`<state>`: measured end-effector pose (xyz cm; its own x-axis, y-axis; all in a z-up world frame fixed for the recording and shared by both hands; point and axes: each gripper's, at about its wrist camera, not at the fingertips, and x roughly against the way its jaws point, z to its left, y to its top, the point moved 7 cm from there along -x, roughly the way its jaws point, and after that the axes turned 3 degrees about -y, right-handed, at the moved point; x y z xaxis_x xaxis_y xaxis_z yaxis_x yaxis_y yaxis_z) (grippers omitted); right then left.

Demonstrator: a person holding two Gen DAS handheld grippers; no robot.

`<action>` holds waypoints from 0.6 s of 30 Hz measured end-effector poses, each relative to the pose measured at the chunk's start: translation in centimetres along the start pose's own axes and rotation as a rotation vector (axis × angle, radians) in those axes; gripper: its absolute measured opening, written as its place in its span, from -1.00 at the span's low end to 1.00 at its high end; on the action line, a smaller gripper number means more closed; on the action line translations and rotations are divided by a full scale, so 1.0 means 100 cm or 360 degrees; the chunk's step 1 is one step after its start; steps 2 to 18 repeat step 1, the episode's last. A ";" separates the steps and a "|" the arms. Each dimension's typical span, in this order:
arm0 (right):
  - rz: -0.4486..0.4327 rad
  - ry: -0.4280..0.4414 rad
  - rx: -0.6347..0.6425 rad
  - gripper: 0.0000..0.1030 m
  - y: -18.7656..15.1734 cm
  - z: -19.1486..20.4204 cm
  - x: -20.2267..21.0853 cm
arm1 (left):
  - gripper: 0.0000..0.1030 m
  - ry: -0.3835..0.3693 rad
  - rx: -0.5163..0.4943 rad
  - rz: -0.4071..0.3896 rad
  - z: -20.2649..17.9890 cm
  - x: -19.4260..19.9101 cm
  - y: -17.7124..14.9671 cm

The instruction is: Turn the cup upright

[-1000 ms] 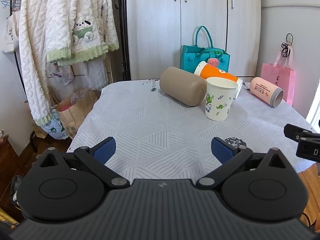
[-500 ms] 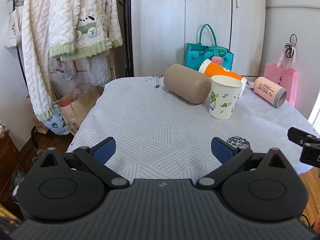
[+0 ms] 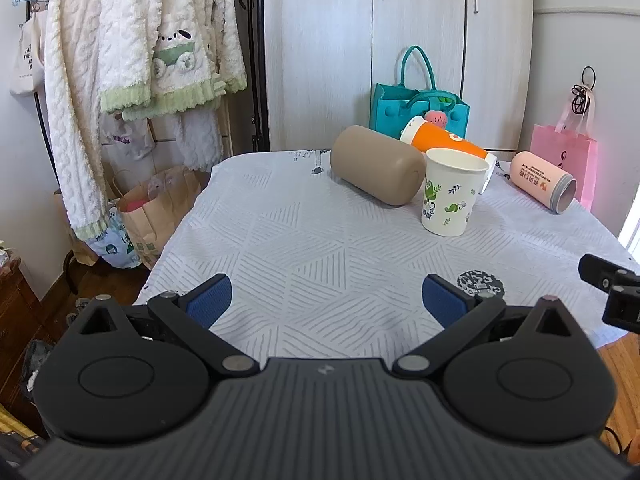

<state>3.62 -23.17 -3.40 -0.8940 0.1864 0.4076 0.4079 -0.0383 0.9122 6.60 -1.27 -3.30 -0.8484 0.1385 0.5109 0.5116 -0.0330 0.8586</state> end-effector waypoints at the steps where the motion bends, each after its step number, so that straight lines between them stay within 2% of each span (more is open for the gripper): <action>1: 0.0001 -0.0002 0.0002 1.00 0.000 0.000 0.000 | 1.00 -0.0009 0.0006 0.0005 0.000 0.000 0.000; 18: 0.0001 -0.0002 0.0002 1.00 0.000 0.000 0.000 | 1.00 -0.0009 0.0006 0.0005 0.000 0.000 0.000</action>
